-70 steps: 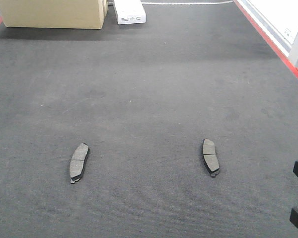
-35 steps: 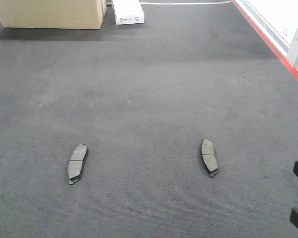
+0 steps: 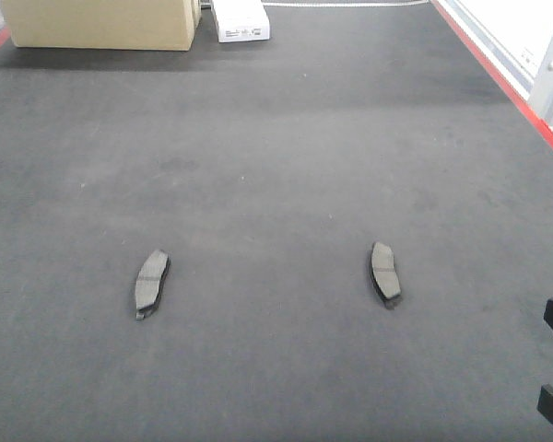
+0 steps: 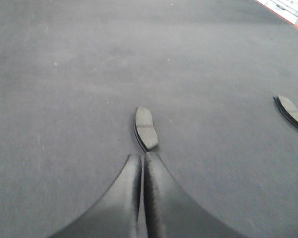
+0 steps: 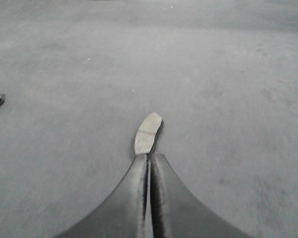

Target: Move and align brake pads A on conveyor

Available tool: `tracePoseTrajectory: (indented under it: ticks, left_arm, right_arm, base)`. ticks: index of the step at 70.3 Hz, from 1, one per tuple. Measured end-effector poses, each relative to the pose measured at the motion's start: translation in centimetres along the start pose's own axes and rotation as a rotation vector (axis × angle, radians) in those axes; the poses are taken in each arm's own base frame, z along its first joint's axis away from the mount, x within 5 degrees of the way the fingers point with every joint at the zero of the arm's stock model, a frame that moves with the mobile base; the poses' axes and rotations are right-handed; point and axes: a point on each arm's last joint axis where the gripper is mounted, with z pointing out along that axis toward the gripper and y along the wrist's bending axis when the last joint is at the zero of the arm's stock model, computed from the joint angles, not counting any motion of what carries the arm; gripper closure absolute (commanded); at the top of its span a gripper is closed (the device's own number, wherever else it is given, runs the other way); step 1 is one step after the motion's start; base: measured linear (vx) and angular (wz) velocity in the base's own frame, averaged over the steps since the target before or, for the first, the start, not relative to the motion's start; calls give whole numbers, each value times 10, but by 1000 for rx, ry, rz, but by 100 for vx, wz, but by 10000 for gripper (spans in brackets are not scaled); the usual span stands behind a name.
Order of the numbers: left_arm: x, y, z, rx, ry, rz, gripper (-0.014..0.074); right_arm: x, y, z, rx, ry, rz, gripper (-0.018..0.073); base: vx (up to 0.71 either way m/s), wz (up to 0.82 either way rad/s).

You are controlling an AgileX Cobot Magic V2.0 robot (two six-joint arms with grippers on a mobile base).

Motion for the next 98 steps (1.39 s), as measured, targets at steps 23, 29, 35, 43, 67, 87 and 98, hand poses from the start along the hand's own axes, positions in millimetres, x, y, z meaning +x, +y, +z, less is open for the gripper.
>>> tracePoseTrajectory:
  ticks: [23,29,35,43,67,87,98]
  left_arm:
    - [0,0,0,0,0,0,602]
    - [0,0,0,0,0,0,602]
    - [0,0,0,0,0,0,602]
    - [0,0,0,0,0,0,602]
    - [0,0,0,0,0,0,602]
    - [0,0,0,0,0,0,602]
    - [0,0,0,0,0,0,602]
  right_arm:
    - [0,0,0,0,0,0,566]
    - [0,0,0,0,0,0,566]
    - [0,0,0,0,1,0,566]
    - [0,0,0,0,0,0,566]
    - [0,0,0,0,0,0,566]
    - [0,0,0,0,0,0,566]
    - [0,0,0,0,0,0,566]
  base:
    - [-20,-6]
    - [-21,-7]
    - [-22,-4]
    - [-23,-3]
    - [-26,-11]
    - [-26,-35]
    - [-23,-57]
